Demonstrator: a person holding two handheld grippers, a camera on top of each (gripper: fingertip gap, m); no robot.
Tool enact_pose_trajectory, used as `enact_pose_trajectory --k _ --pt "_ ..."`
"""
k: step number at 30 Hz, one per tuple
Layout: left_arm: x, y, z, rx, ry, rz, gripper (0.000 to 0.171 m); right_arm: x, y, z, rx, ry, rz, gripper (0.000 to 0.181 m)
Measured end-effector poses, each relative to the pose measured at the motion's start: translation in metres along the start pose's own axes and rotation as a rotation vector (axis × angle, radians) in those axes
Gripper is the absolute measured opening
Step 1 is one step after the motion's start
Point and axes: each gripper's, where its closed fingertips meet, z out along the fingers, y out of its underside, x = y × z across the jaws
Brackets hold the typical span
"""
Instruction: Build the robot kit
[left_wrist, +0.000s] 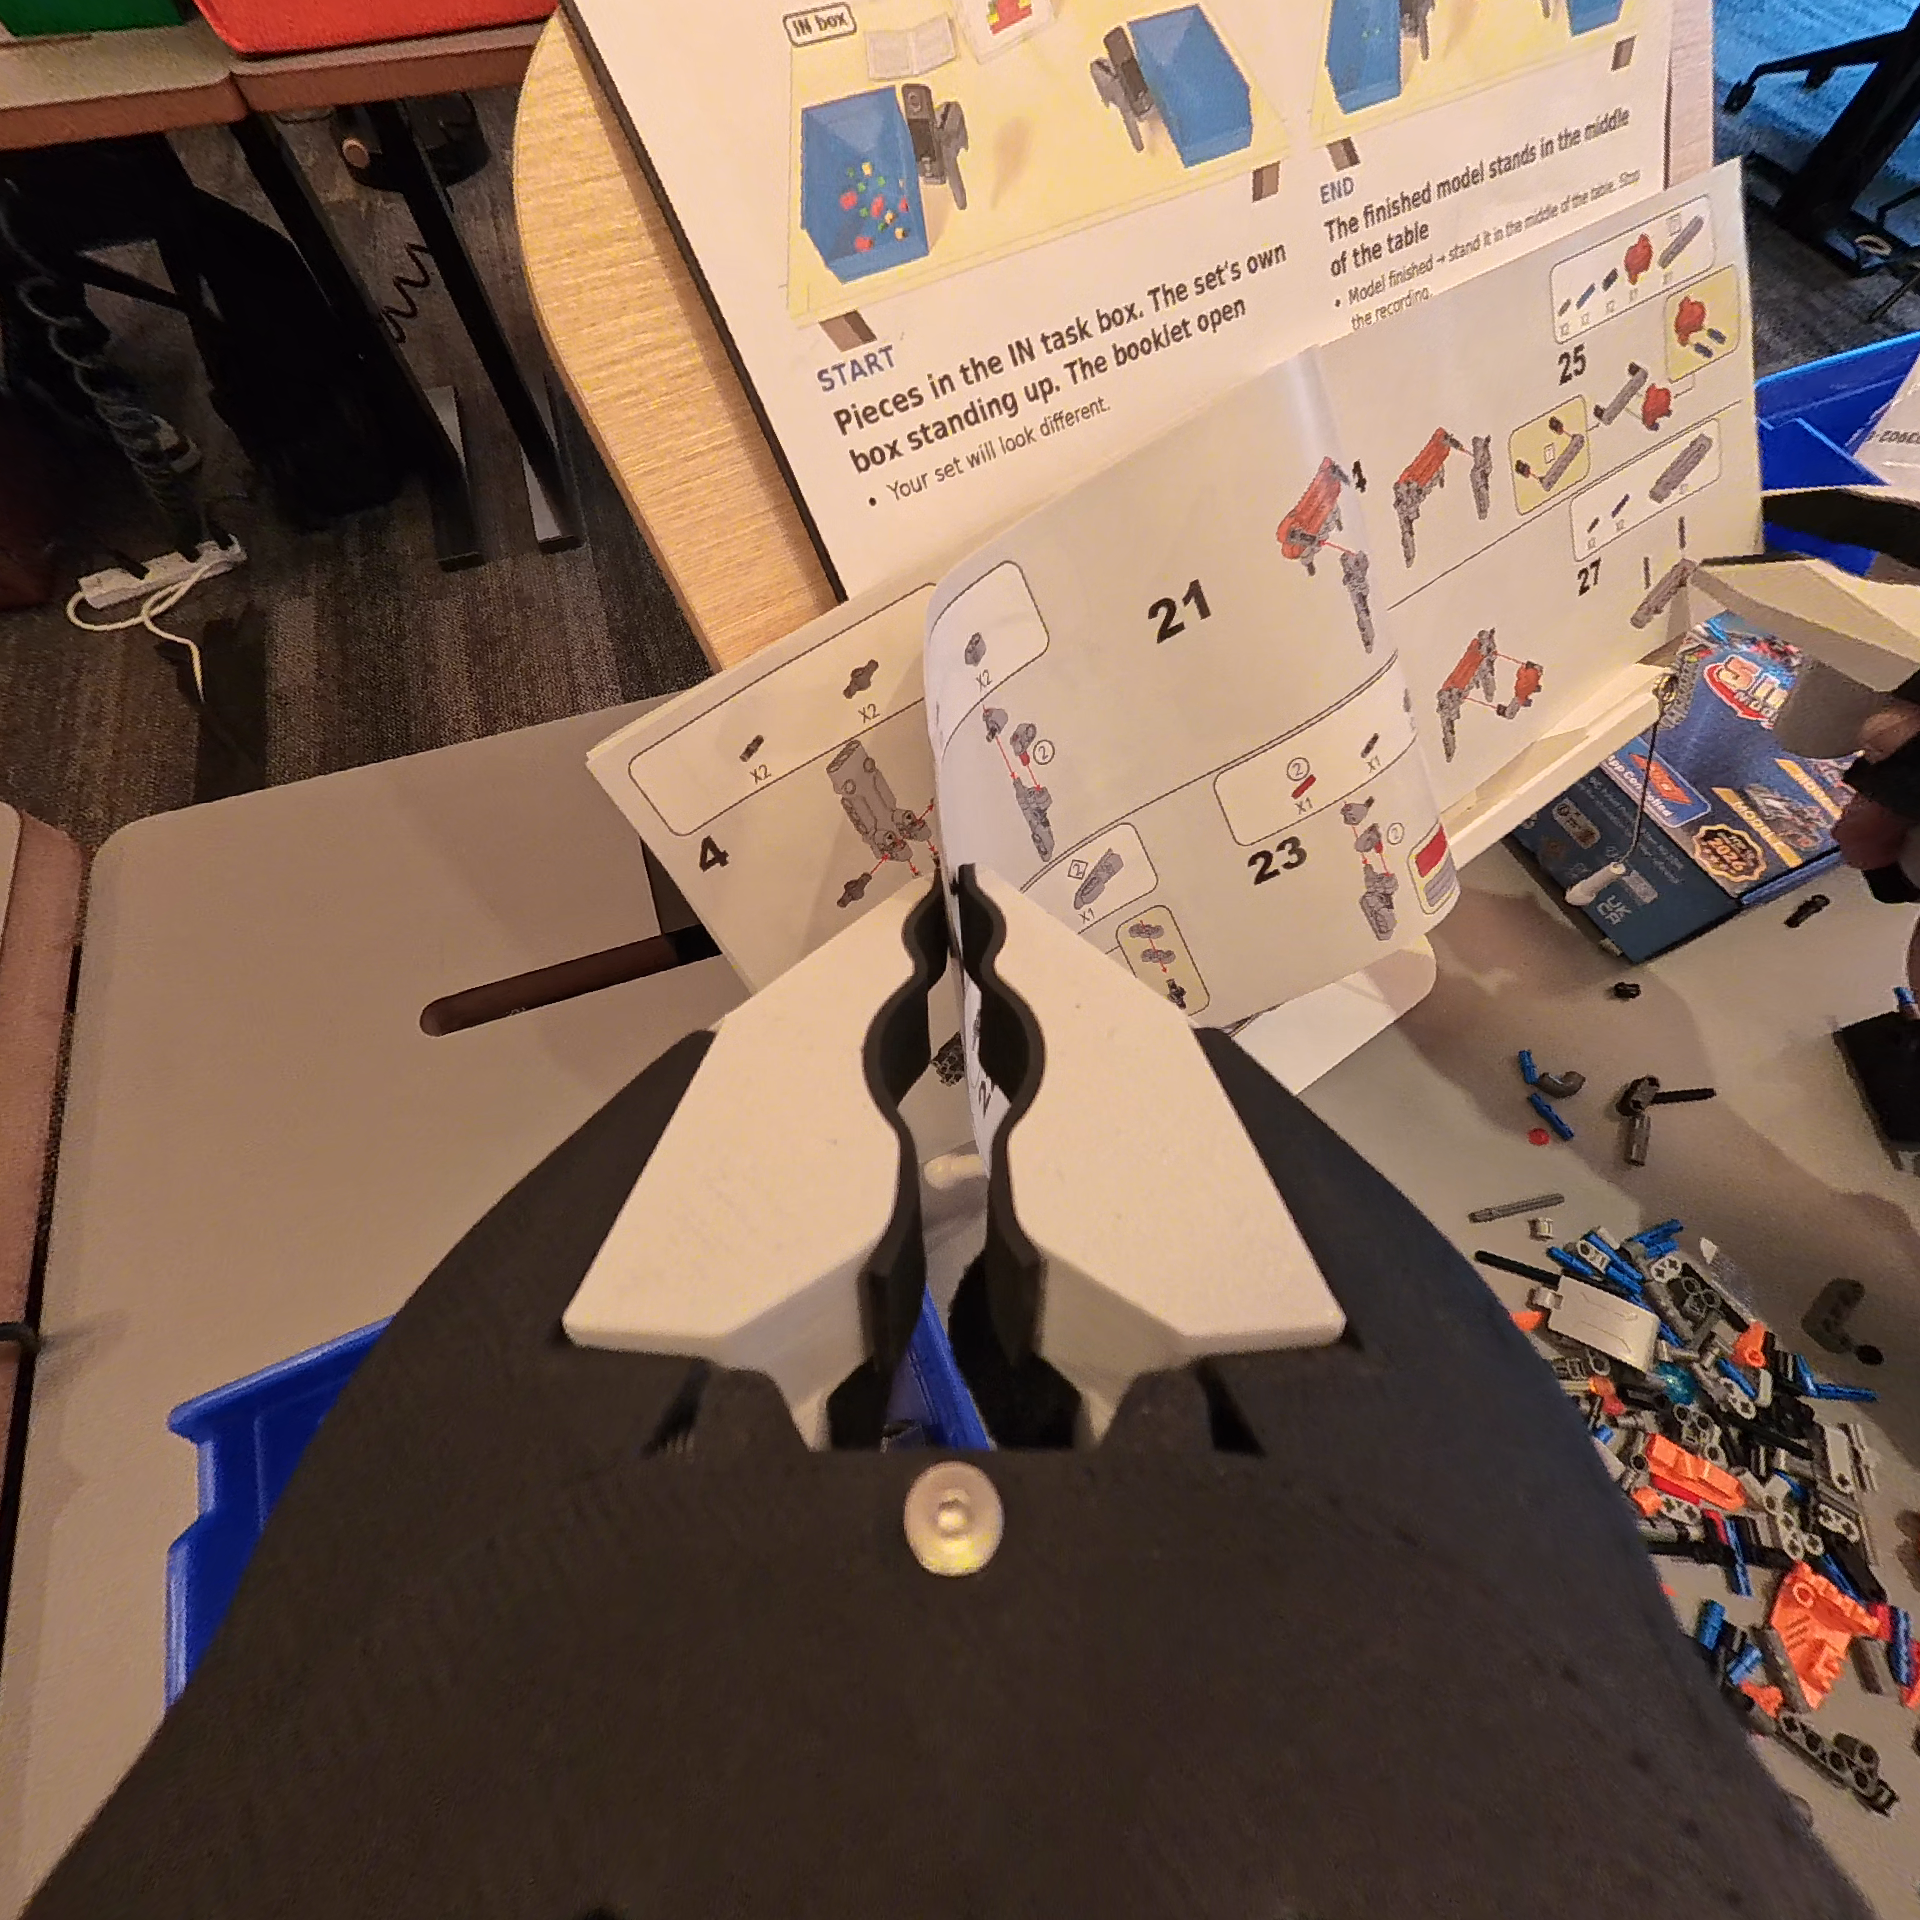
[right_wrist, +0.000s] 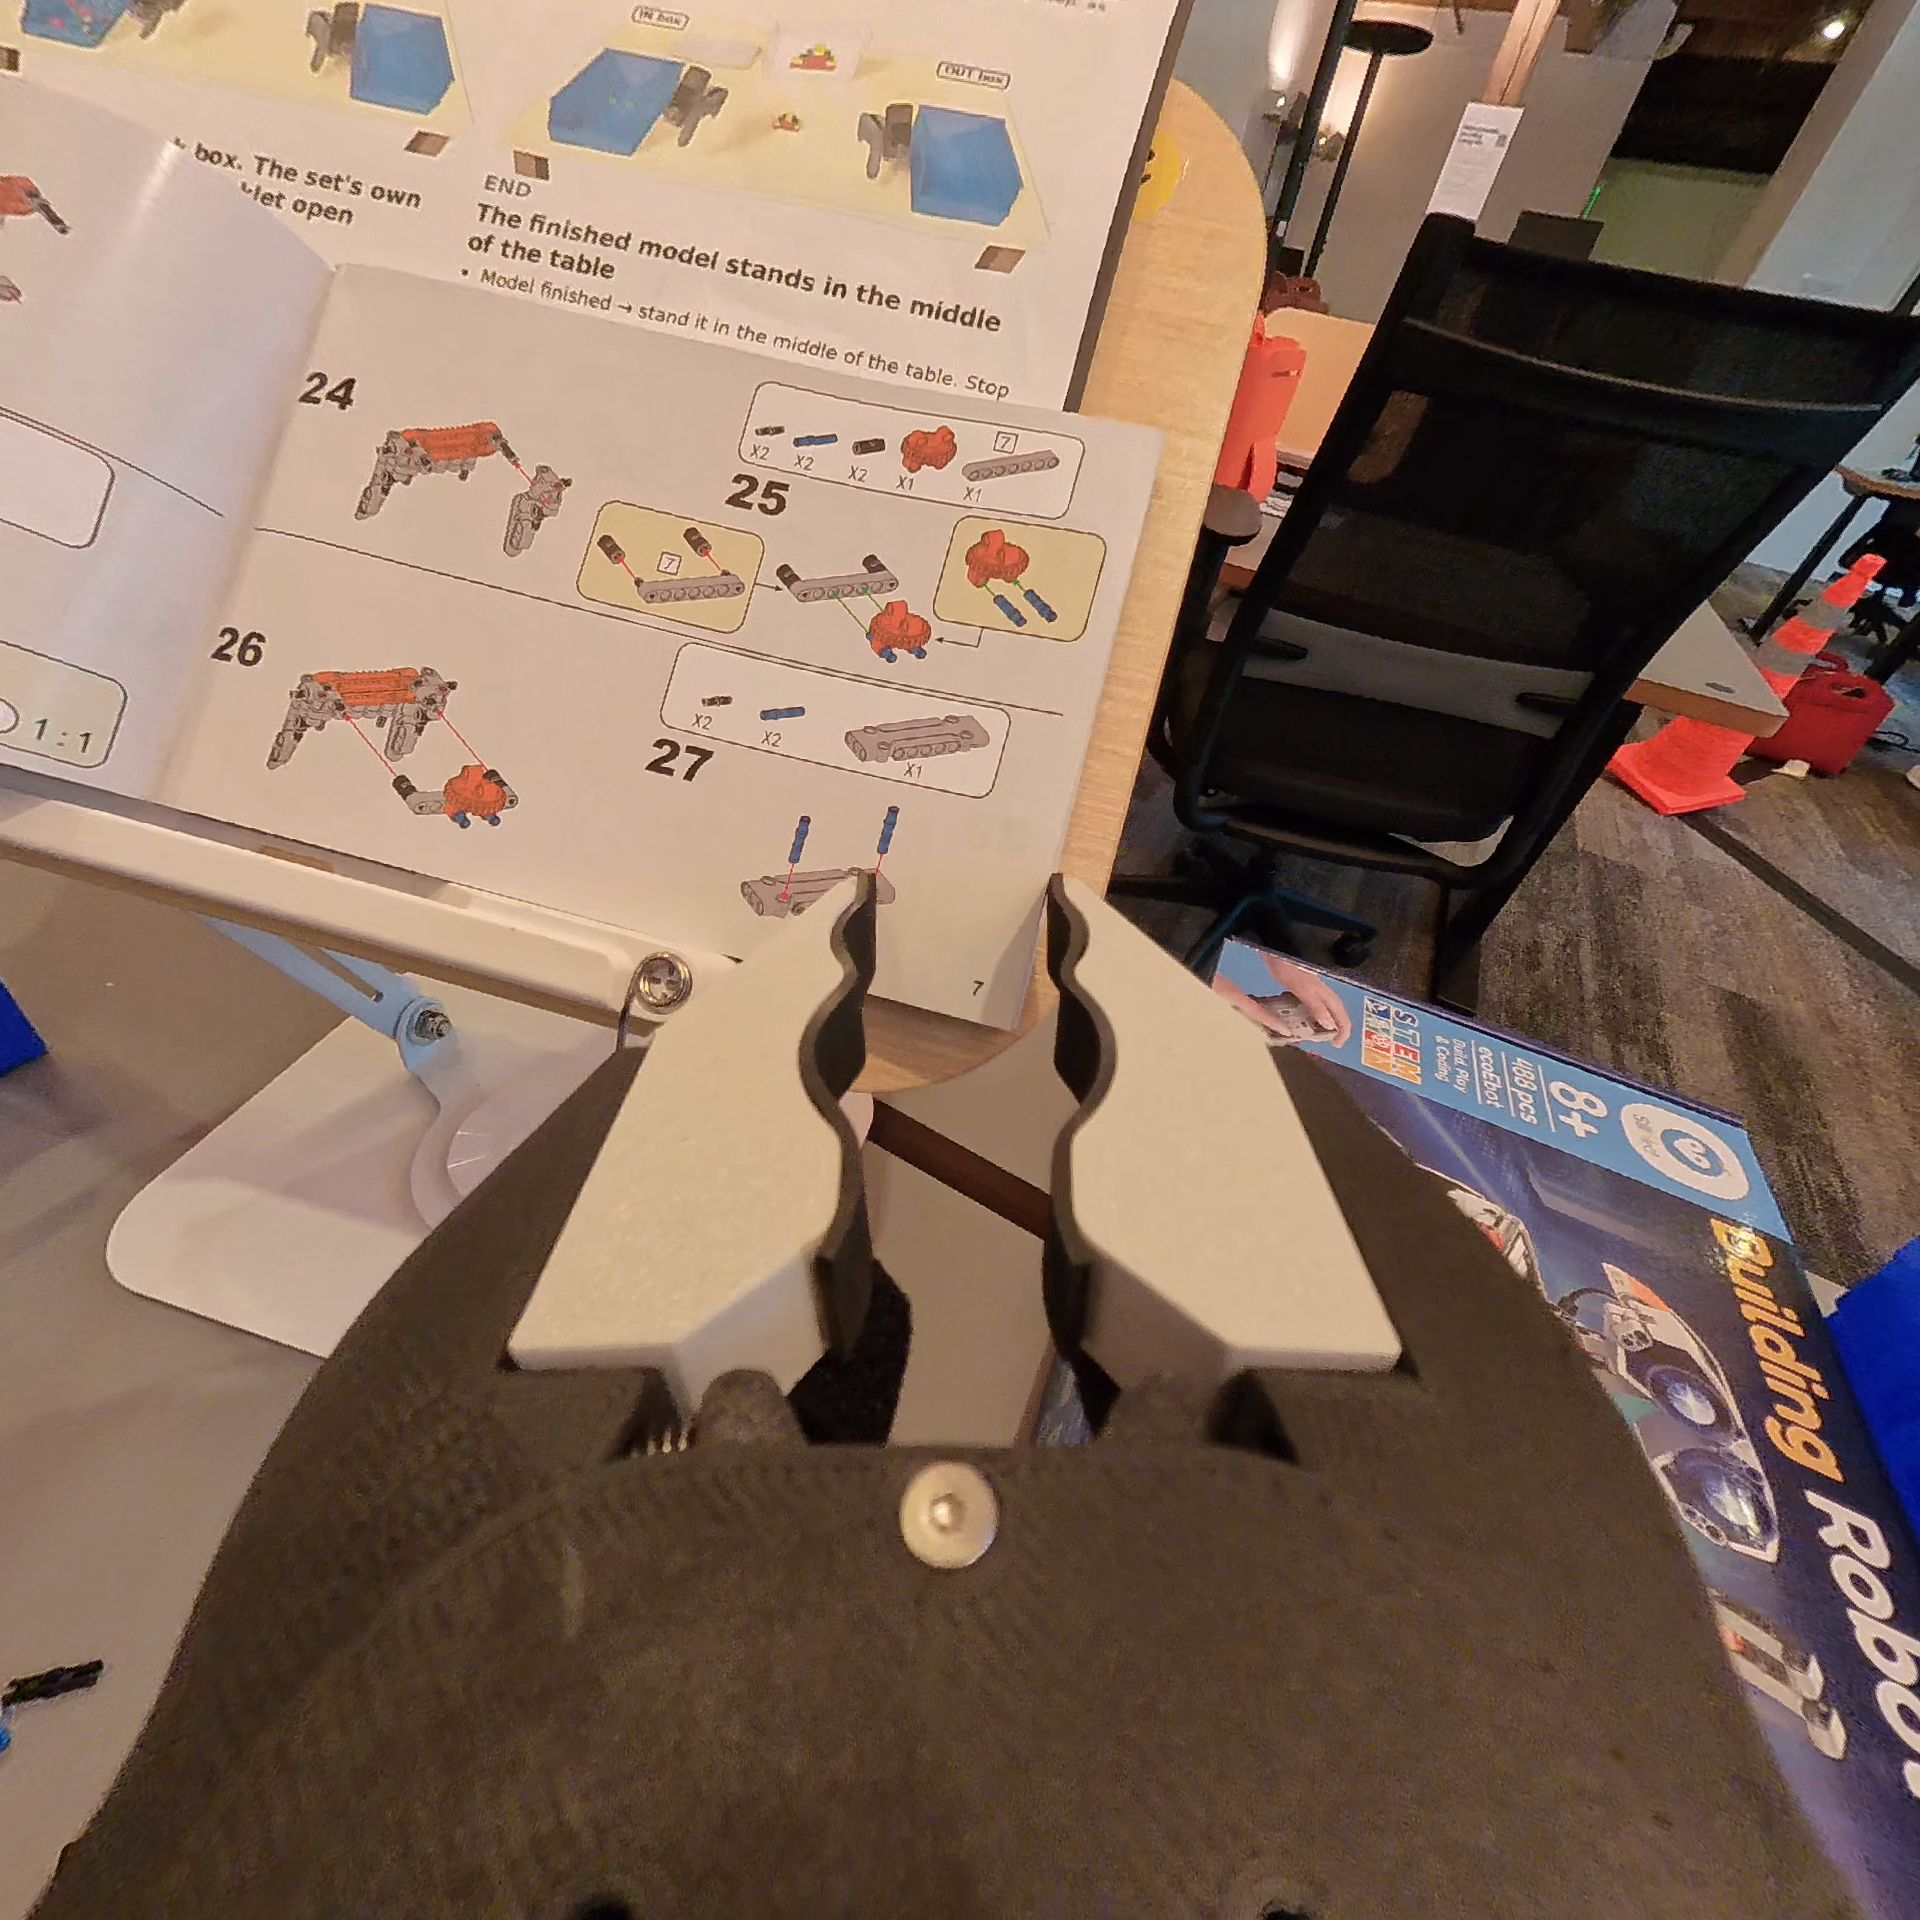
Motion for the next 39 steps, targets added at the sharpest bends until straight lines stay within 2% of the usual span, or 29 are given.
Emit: enact_pose_trajectory --k 5,10,15,19,21,22,25,29,35,39 --pt "0.001 0.000 0.000 -0.001 0.001 0.002 0.000 -0.002 0.006 0.004 -0.035 -0.015 0.009 0.035" --pt "0.002 0.000 0.001 -0.003 0.001 0.004 0.000 0.000 0.004 0.001 -0.043 -0.005 -0.008 0.031" --pt "0.002 0.000 0.002 -0.005 0.001 0.006 0.000 0.005 0.002 -0.002 -0.039 0.019 -0.037 0.020" --pt "-0.001 0.003 0.005 -0.018 -0.017 0.004 0.000 0.009 0.000 -0.006 -0.045 -0.020 0.009 0.005" --pt "-0.007 0.006 0.007 -0.033 -0.047 -0.004 0.003 0.010 0.002 -0.006 -0.067 -0.034 0.023 0.004" --pt "-0.010 0.007 0.009 -0.040 -0.055 -0.009 0.004 0.009 0.001 -0.006 -0.072 -0.039 0.034 0.010" --pt "-0.016 0.009 0.009 -0.045 -0.079 -0.023 0.012 0.012 -0.012 -0.013 -0.043 -0.029 0.041 0.022" --pt "-0.025 0.006 0.002 -0.023 -0.119 -0.046 0.026 0.014 -0.043 -0.035 0.014 -0.053 0.072 0.024" --pt "-0.034 -0.012 -0.019 0.080 -0.179 -0.066 0.043 0.013 -0.101 -0.090 0.102 -0.090 0.052 0.023" --pt "-0.012 -0.029 -0.029 0.150 -0.115 -0.016 0.041 0.013 -0.124 -0.140 0.089 -0.124 -0.039 0.023"
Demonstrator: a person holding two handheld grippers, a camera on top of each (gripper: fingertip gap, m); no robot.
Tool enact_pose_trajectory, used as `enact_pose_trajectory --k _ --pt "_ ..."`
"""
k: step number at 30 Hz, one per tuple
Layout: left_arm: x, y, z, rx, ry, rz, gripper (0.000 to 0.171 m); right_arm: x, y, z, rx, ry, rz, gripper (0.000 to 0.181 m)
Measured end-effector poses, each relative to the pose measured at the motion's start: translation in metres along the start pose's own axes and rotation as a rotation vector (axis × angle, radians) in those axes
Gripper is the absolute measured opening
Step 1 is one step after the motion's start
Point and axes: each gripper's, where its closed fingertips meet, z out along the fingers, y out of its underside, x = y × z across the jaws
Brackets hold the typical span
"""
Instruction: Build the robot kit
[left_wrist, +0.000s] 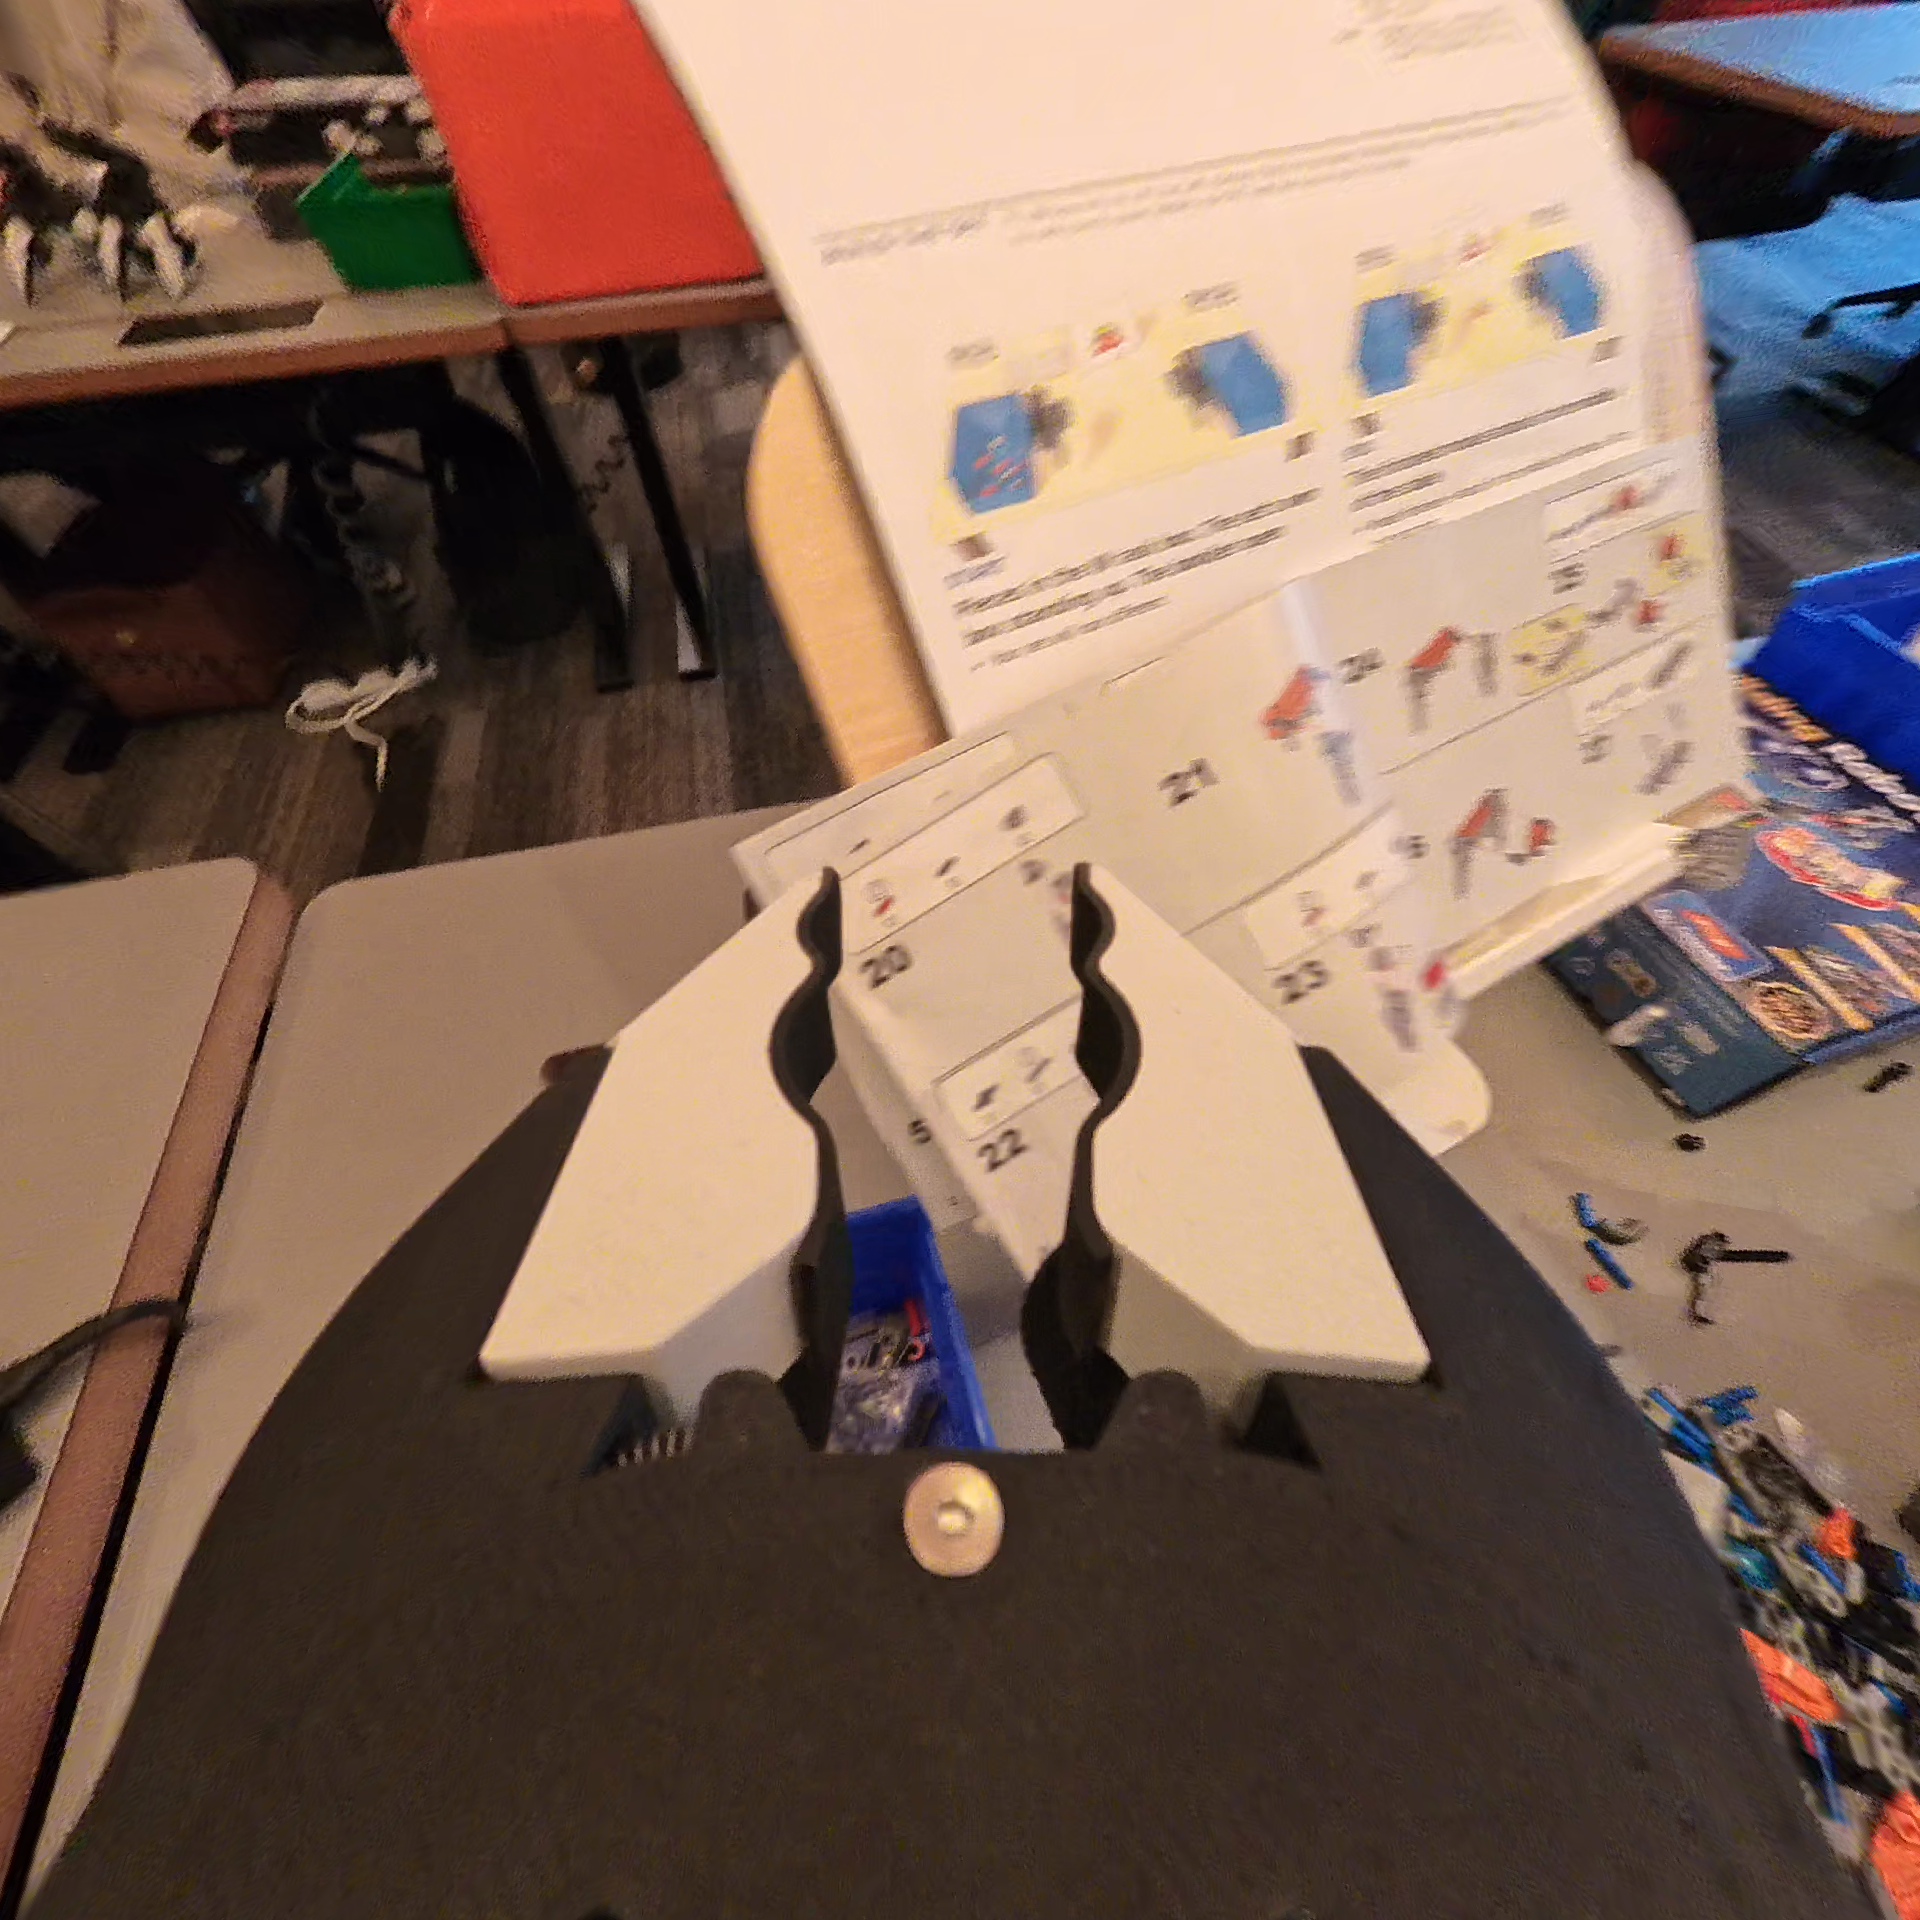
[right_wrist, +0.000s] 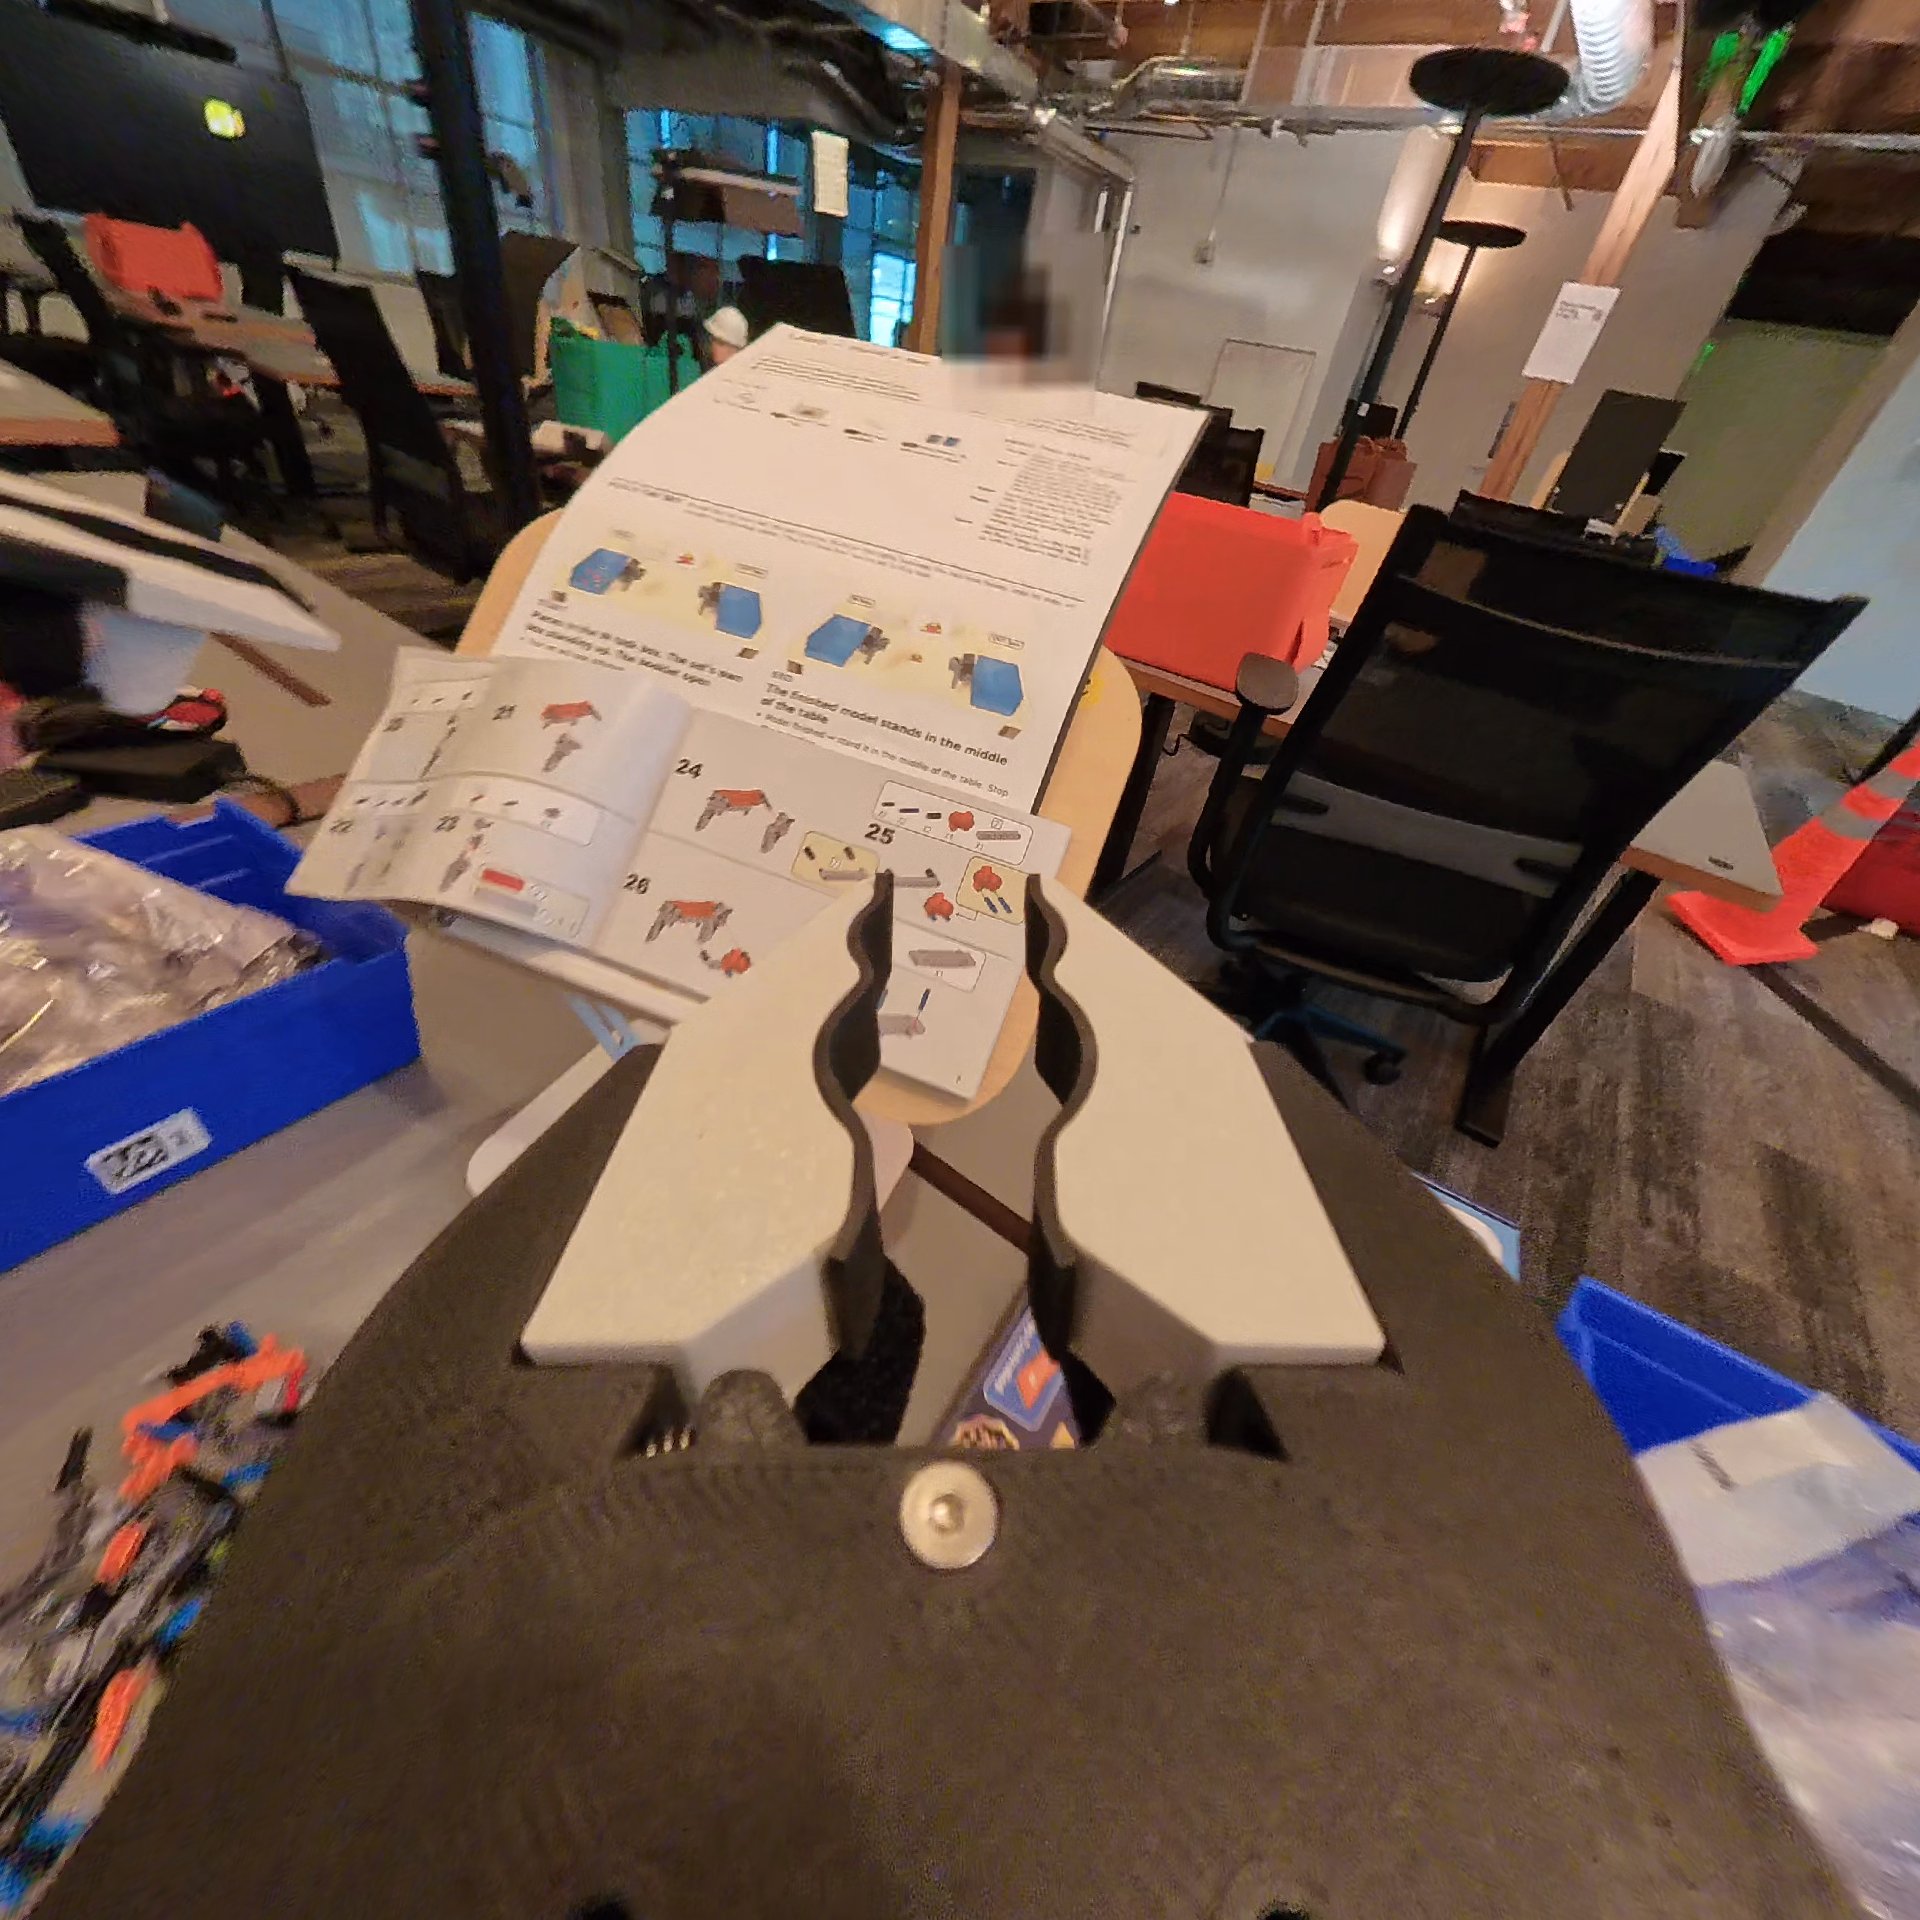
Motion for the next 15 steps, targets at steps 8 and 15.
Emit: enact_pose_trajectory --k 8,15 --pt "0.104 -0.011 0.012 -0.006 0.227 0.252 0.030 -0.023 0.033 -0.105 -0.207 -0.115 -0.127 0.022" --pt "0.182 -0.006 0.012 -0.031 0.325 0.454 0.025 -0.055 0.186 -0.193 -0.665 -0.229 -0.082 0.026"
